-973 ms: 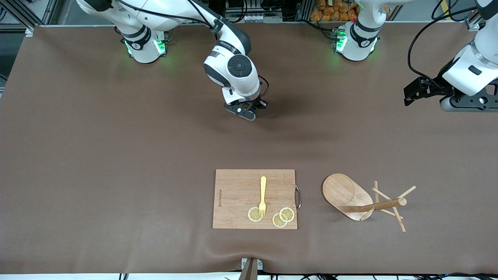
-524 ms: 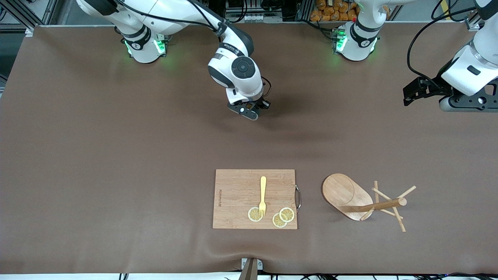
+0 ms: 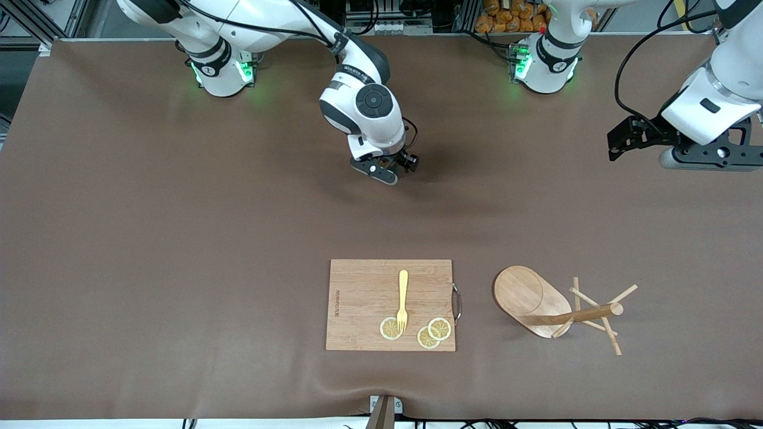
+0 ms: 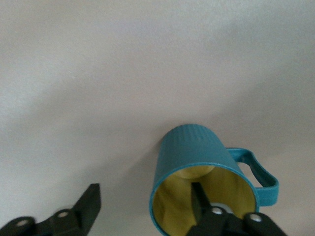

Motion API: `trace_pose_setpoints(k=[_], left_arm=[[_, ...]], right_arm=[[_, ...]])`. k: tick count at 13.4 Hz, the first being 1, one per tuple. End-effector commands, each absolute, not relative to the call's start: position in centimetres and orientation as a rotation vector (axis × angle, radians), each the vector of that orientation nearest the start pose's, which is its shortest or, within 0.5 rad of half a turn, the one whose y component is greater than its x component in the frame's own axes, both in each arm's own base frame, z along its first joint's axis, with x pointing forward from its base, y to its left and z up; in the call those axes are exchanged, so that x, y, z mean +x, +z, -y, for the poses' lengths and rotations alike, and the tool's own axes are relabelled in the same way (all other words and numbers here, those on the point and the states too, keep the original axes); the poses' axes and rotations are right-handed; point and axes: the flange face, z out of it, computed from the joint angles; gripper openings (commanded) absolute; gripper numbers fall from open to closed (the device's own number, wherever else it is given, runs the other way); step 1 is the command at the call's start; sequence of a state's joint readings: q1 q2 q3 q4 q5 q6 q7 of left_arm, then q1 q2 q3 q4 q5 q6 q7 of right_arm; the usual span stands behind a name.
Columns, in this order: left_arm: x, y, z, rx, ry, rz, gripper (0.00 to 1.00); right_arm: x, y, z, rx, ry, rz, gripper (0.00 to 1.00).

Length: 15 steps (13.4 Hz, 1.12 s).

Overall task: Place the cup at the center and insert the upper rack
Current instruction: 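Open the right gripper and withdraw while the left gripper approaches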

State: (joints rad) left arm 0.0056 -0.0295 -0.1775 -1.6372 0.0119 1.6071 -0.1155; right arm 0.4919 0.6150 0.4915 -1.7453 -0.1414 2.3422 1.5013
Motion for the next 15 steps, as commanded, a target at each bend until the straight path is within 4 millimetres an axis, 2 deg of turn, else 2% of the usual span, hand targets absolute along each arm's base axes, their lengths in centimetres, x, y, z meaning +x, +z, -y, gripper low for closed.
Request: trace_pose_setpoints(k=[1, 3, 4, 6, 8, 11, 15], left_arm=[[53.6, 61.9, 10.6, -3.136, -0.022, -0.017, 1.0], [53.0, 62.0, 12.4, -3.134, -0.02, 0.007, 1.0], [52.8, 62.0, 13.3, -3.133, -0.019, 0.055, 1.0], [52.2, 61.8, 15.4, -3.128, -0.013, 0.144, 1.0], [51.4, 61.7, 17.7, -3.12, -0.007, 0.221, 1.0], [50.1, 61.3, 21.8, -3.096, -0.01, 0.34, 1.0], [48.0, 60.6, 28.0, -3.077, -0.014, 0.525, 1.0]], right_arm=[[42.4, 28.7, -52.3, -2.92, 0.148, -0.74, 1.0], [44.4, 31.2, -49.7, -2.954, 0.121, -0.686, 1.0], [45.1, 33.1, -48.6, -2.973, 0.109, -0.626, 1.0], [47.3, 36.2, -44.9, -3.027, 0.092, -0.531, 1.0], [49.6, 39.9, -40.6, -3.047, 0.081, -0.455, 1.0], [52.9, 45.3, -33.0, -3.051, 0.041, -0.318, 1.0], [55.5, 50.7, -23.1, -3.06, -0.014, -0.164, 1.0]])
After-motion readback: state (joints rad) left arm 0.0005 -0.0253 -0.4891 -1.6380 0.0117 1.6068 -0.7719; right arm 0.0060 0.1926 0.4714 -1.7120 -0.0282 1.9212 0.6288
